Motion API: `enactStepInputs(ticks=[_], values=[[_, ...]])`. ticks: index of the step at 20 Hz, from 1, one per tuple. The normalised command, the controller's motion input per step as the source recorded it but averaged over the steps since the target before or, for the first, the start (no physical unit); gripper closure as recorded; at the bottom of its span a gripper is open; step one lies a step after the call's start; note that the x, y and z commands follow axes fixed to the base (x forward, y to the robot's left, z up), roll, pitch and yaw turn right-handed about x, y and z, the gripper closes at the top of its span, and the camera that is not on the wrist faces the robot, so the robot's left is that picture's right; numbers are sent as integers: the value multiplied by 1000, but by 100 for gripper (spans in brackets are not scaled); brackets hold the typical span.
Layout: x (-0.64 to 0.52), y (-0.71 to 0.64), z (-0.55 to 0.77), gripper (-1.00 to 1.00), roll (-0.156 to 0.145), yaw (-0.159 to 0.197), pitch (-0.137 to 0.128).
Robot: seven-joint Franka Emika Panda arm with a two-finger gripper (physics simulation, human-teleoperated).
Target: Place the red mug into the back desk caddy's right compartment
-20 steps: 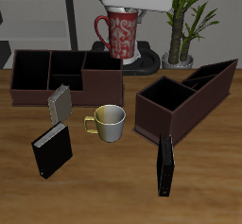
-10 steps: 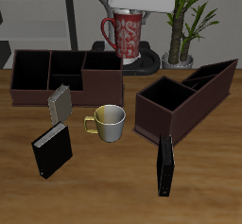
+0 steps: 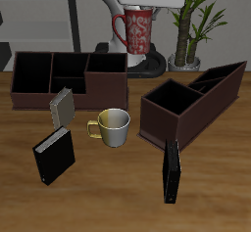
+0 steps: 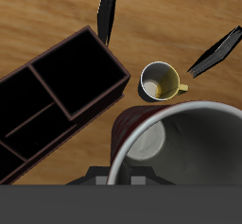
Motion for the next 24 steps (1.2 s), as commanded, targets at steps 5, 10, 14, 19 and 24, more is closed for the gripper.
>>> enactStepInputs(ticks=[5,10,14,19,24], values=[[-310,68,-33,100,11,29,-13],[-286,12,-107,100,42,22,-14],[-150,-334,-134,100,-53,-10,14],[-149,-403,-162,100,-29,24,38],[-235,-279,-4,100,-31,-24,13]])
